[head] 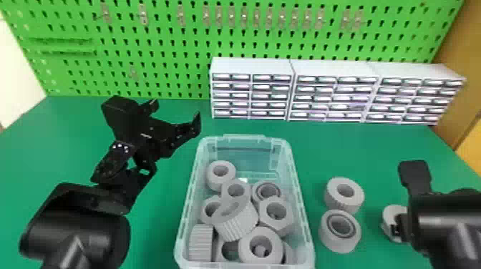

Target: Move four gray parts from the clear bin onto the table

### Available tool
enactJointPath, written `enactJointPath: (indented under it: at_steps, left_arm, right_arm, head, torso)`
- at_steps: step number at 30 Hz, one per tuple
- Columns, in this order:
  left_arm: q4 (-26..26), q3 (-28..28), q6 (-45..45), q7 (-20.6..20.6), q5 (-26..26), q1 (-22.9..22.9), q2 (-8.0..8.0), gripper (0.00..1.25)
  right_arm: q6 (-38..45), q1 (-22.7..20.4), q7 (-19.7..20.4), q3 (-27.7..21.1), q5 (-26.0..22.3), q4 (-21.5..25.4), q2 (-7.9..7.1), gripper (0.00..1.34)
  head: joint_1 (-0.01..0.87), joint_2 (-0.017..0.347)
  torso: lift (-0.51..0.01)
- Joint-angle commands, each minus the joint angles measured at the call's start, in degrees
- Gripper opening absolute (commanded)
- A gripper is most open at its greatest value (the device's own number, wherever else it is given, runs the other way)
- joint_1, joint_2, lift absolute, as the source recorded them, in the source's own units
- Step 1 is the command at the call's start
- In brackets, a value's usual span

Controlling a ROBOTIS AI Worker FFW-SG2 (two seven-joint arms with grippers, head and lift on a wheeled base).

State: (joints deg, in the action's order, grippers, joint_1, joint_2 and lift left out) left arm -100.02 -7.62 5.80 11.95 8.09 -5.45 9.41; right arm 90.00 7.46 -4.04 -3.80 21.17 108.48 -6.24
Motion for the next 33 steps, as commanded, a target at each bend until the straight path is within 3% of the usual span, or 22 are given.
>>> enactJointPath:
  at_steps: [1,8,13,24,33]
  left_arm:
    - [0.0,0.1,0.0,0.0,0.0,0.0,0.0,1.12]
    - [0.0,0.3,0.0,0.0,0.1,0.1,0.0,1.12]
    - [0.0,0.7,0.0,0.0,0.1,0.3,-0.27,1.12]
    - [0.0,0.9,-0.1,0.0,0.0,0.3,-0.35,1.12]
    - [0.0,2.3,-1.0,-0.1,0.0,0.5,-0.7,1.12]
  right_arm:
    - [0.1,0.0,0.0,0.4,-0.1,-0.1,-0.09,0.64]
    - [0.1,0.4,0.0,3.1,1.0,0.9,0.0,0.65]
    - [-0.5,1.0,0.0,4.0,0.6,1.8,0.0,0.73]
    - [-19.9,1.3,0.0,0.1,-8.3,1.9,0.09,0.79]
    - [-36.2,1.2,0.0,-6.6,-15.8,1.9,-0.26,0.81]
  head:
    - [0.678,0.034]
    - [0.678,0.034]
    - [0.678,0.034]
    - [0.678,0.034]
    - [0.678,0.034]
  torso:
    - [-0.05]
    - [-0.05]
    - [-0.05]
    - [-0.05]
    - [-0.05]
